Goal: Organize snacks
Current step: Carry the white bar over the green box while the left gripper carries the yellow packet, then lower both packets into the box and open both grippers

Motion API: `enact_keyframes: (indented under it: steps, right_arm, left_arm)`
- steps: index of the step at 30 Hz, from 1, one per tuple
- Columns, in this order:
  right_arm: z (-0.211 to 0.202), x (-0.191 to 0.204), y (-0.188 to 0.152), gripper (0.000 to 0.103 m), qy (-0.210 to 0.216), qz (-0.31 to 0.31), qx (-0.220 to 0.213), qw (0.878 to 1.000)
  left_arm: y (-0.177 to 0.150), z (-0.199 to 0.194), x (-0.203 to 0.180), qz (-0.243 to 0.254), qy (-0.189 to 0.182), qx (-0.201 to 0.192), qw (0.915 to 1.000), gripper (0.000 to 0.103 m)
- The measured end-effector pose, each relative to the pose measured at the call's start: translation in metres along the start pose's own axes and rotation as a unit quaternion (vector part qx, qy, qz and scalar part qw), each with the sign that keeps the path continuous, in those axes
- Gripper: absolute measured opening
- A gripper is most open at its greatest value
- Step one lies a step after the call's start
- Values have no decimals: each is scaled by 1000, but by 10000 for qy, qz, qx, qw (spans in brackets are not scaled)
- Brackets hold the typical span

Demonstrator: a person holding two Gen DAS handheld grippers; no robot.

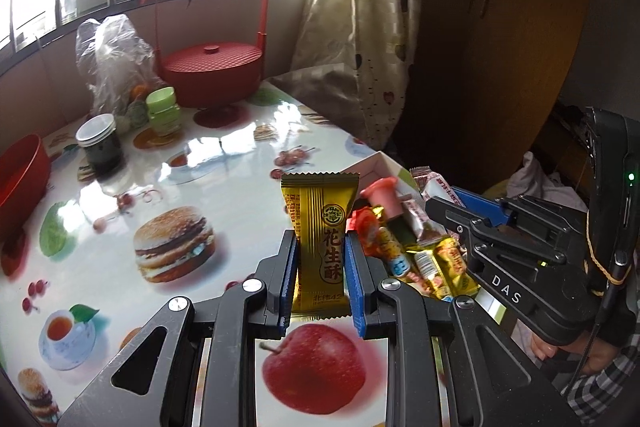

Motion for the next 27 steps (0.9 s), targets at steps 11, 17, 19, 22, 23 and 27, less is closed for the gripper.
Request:
enact_keyframes:
  steps: [11, 17, 19, 22, 23, 27]
  right_arm:
    - [-7, -32, -12, 18, -243, 201, 60, 9995]
    - [-5, -44, -21, 18, -315, 302, 151, 9989]
    - [-4, -46, -24, 18, -310, 331, 172, 9988]
    - [-5, -50, -28, 18, -311, 345, 197, 9987]
    - [-4, -51, -29, 18, -299, 355, 216, 9987]
    - [-1, -55, -35, 18, -266, 390, 284, 9985]
  left_arm:
    - [4, 19, -23, 43, -337, 123, 9993, 24]
    - [4, 31, -34, 43, -492, 248, 9985, 24]
    - [4, 36, -36, 30, -528, 293, 9982, 24]
    - [3, 42, -39, 33, -573, 375, 9976, 24]
    - [3, 45, -40, 23, -584, 405, 9975, 24]
    - [2, 52, -45, 34, -633, 481, 9968, 24]
Point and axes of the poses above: each gripper's, at about its wrist camera, not at the fingertips, and z roughly the way its jaws point, x to its left, y to its top, the point moved 3 cm from there along z, roughly the way its jaws point, and after that the axes turned 6 degrees about -y, right-handed, at the moved point
